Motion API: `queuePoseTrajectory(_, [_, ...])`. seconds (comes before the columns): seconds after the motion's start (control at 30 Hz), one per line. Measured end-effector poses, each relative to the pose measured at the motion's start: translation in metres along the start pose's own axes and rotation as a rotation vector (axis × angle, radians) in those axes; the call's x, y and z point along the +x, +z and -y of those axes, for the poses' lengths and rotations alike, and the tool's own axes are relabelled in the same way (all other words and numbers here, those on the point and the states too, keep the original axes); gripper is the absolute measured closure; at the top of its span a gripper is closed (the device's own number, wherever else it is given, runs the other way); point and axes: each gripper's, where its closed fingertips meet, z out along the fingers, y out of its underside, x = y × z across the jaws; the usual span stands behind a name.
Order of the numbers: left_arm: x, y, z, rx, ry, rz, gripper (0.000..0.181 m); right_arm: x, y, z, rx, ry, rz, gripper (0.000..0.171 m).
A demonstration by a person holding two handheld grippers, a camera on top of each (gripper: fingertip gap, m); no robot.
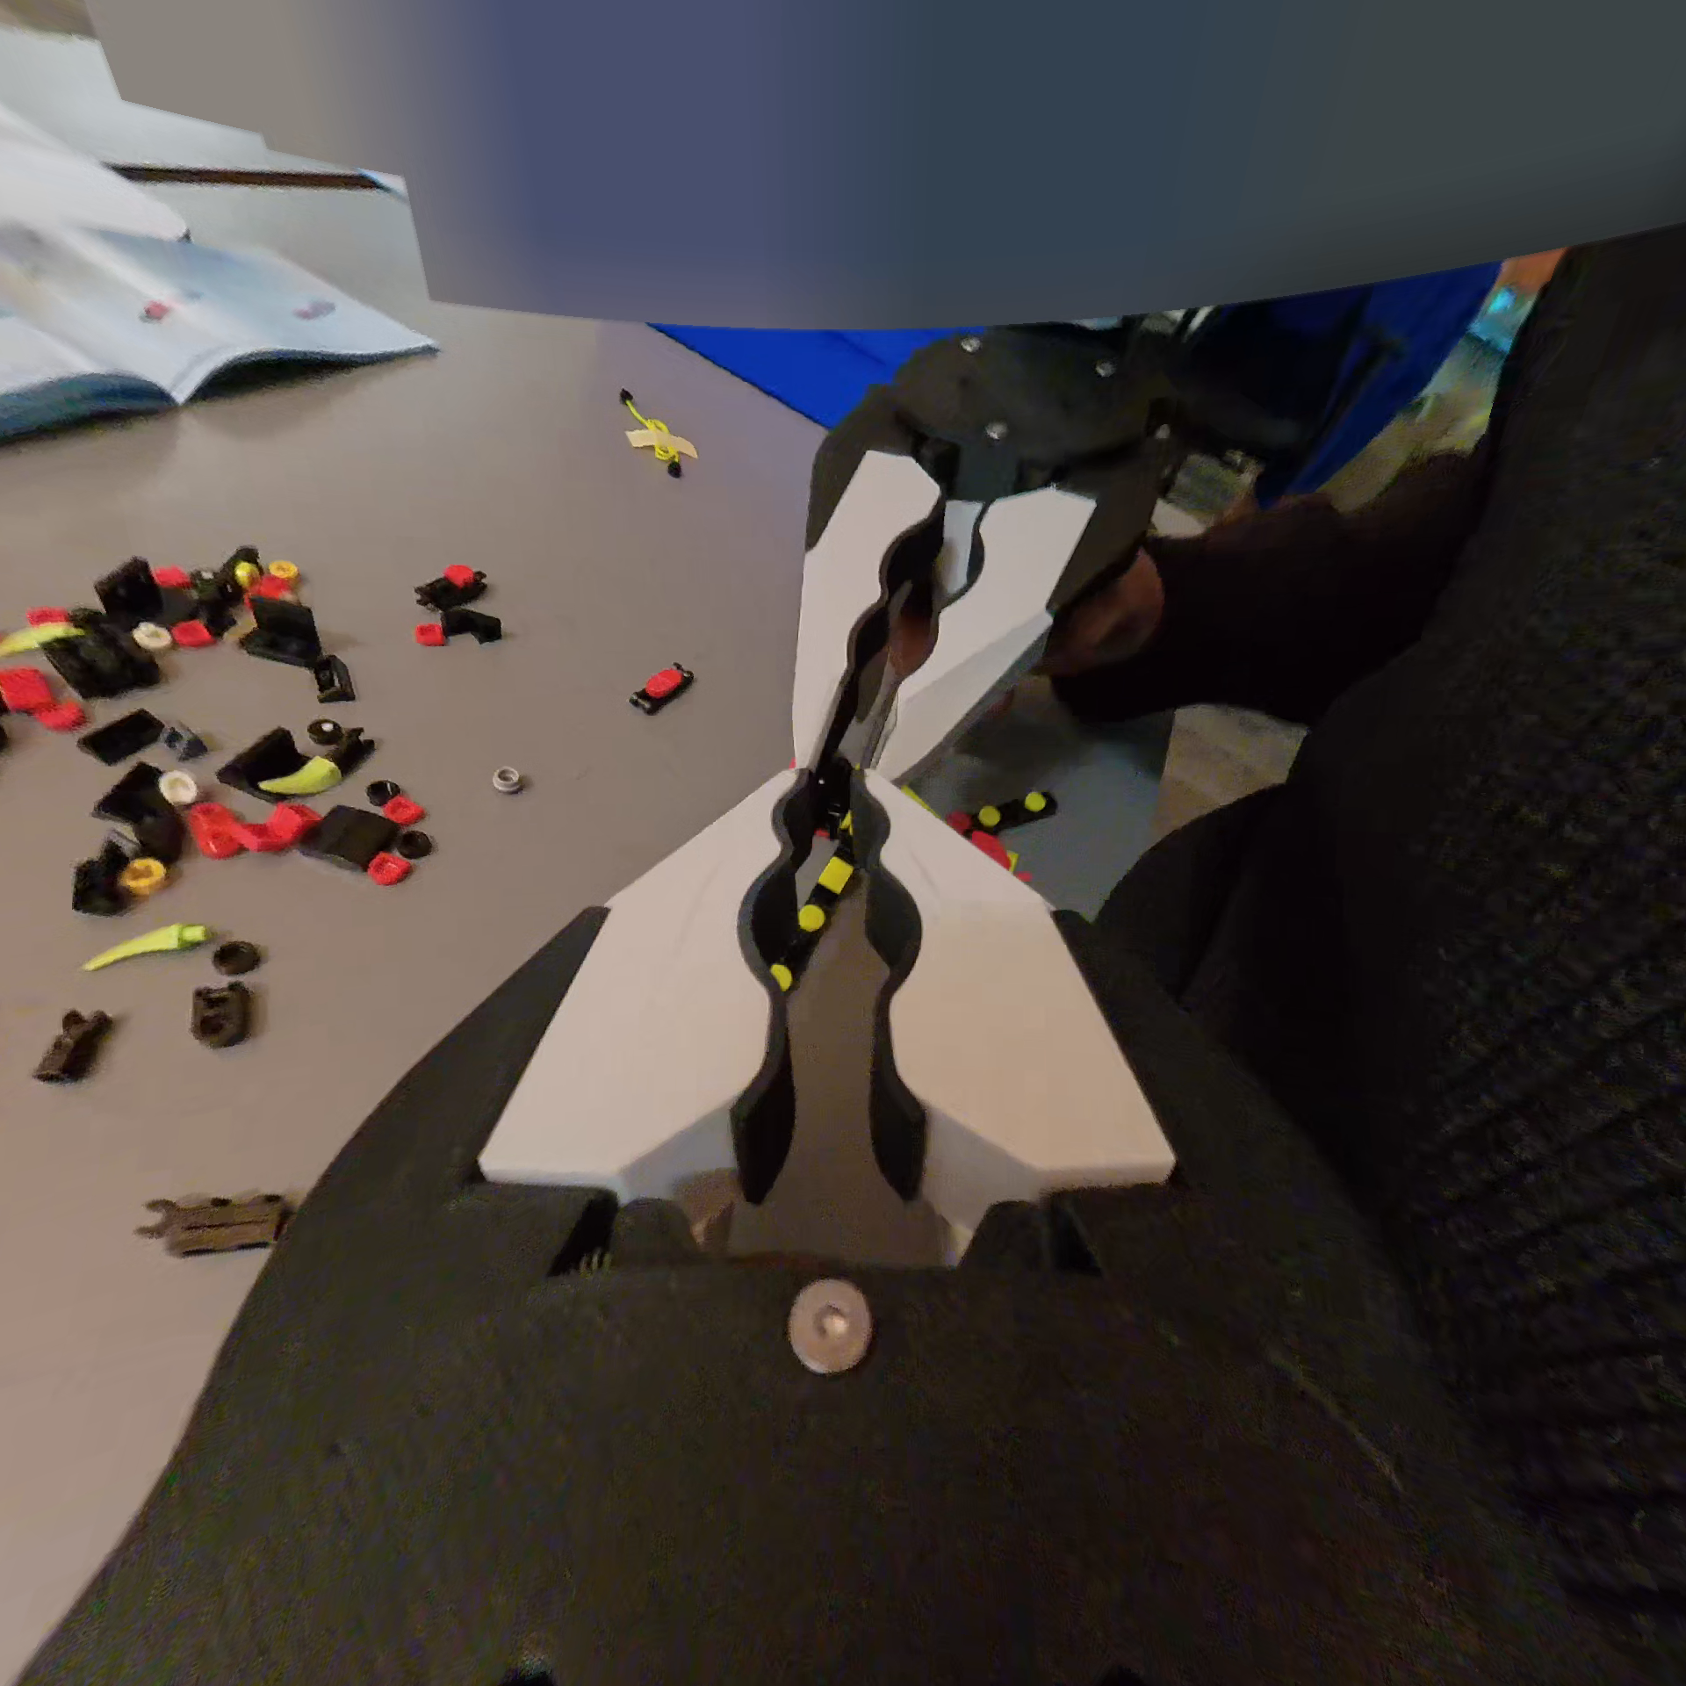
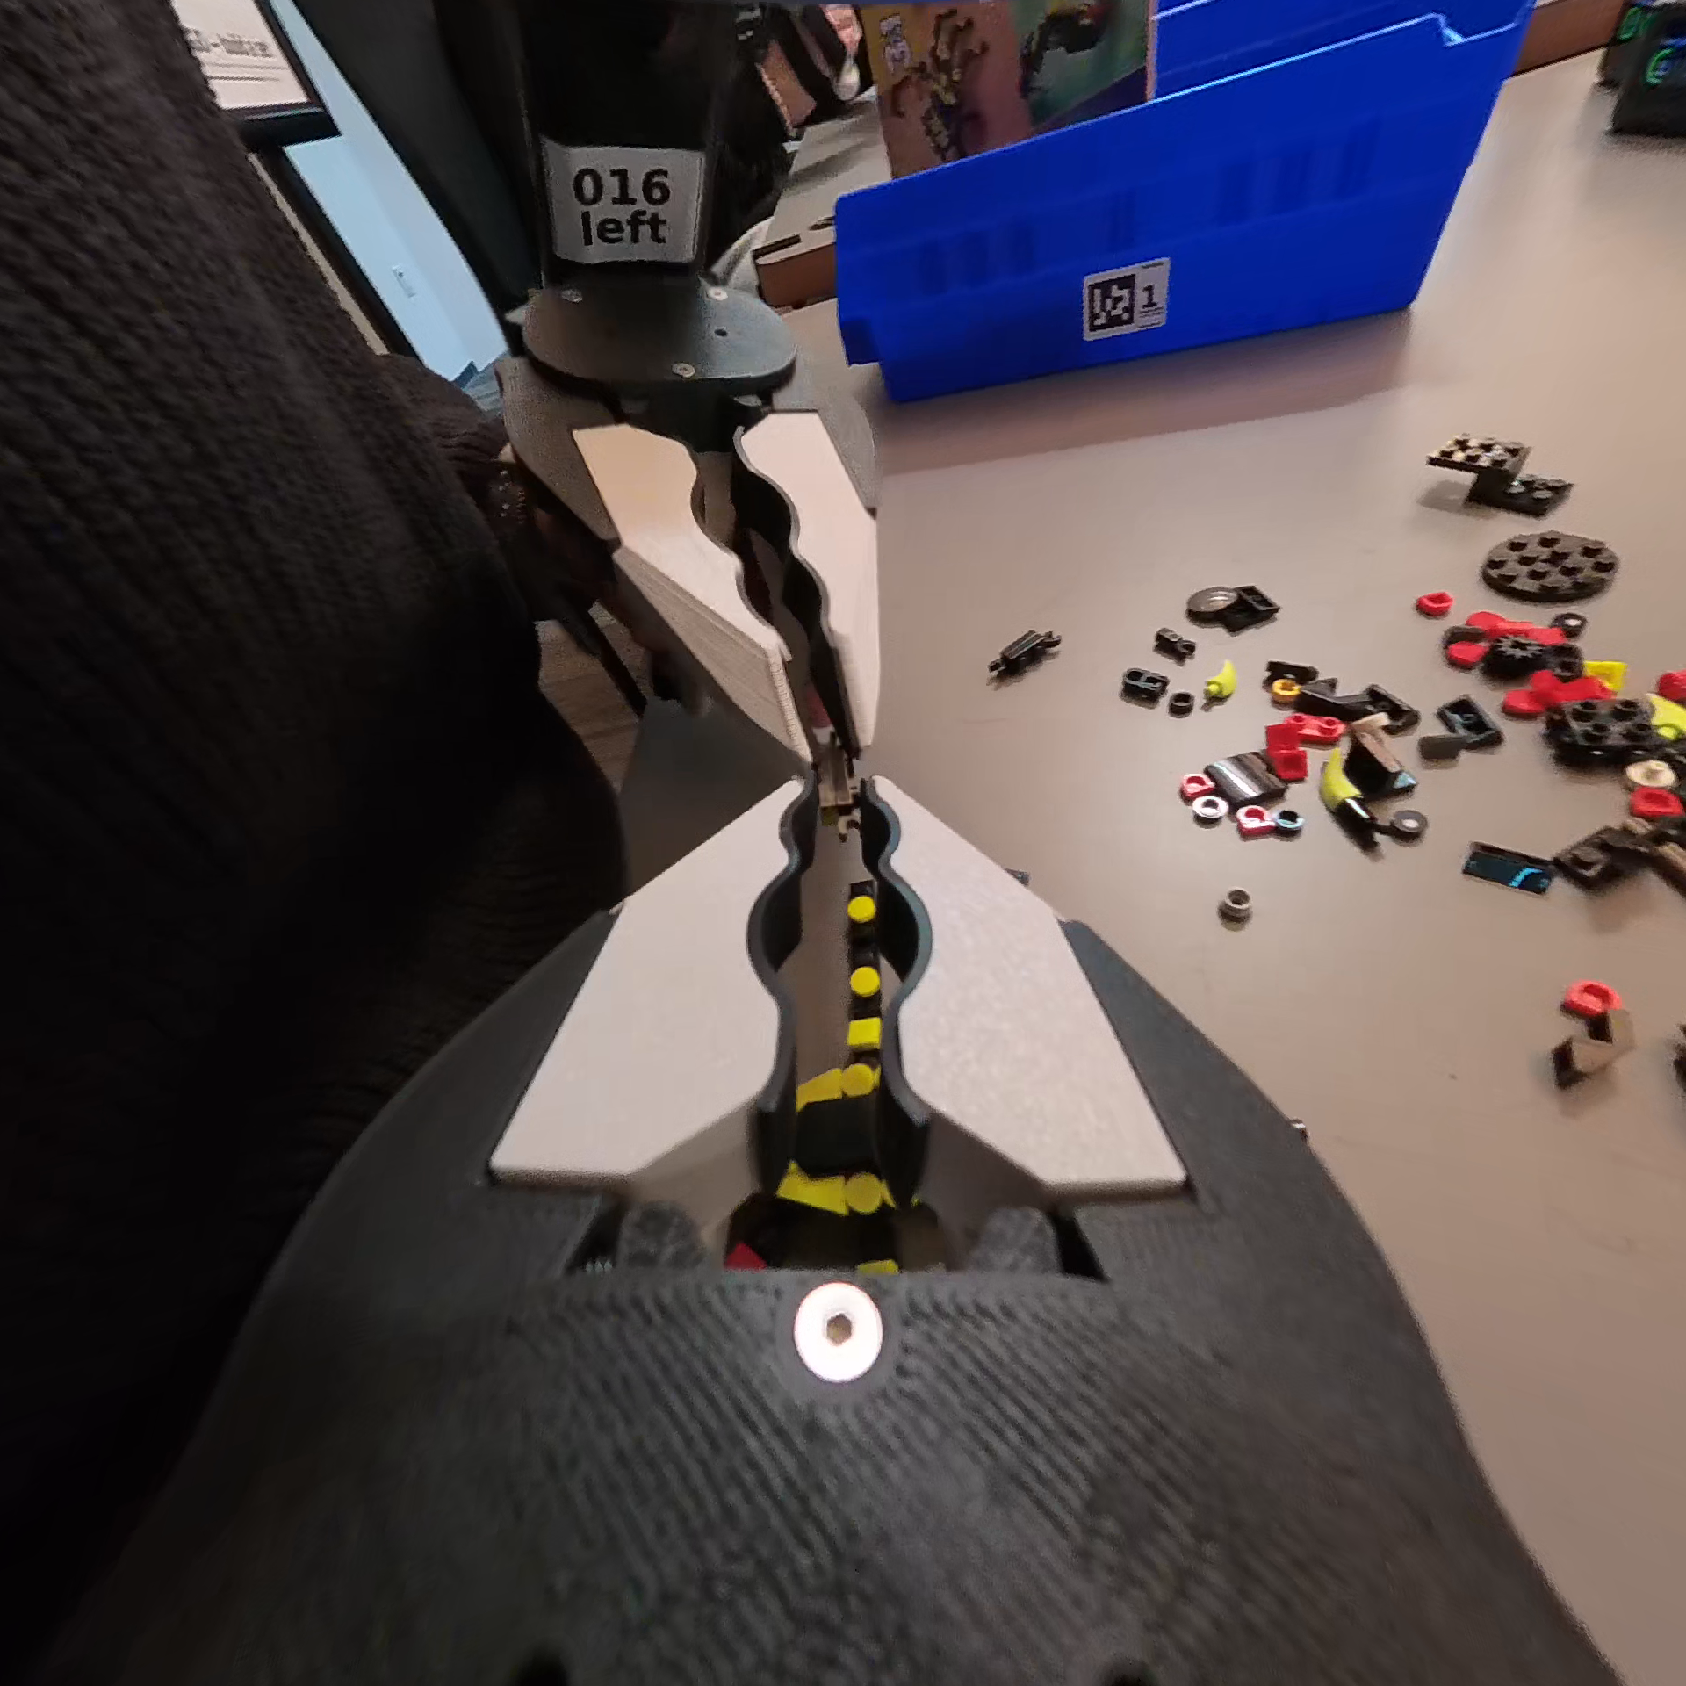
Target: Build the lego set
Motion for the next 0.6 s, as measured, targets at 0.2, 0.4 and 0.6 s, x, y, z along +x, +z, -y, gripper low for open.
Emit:
queuePoseTrajectory(0.2, [0.004, -0.002, -0.002, -0.013, 0.038, -0.016, 0.18, 0.001, -0.002, 0.002, 0.016, 0.025, 0.008, 0.165])
queuePoseTrajectory(0.4, [0.0, -0.002, -0.001, -0.008, 0.002, -0.008, 0.162, 0.001, -0.009, 0.012, 0.094, 0.089, 0.047, 0.165])
queuePoseTrajectory(0.6, [0.005, -0.003, 0.006, 0.032, -0.027, -0.041, 0.174, -0.001, -0.011, 0.014, 0.121, 0.127, 0.089, 0.165])
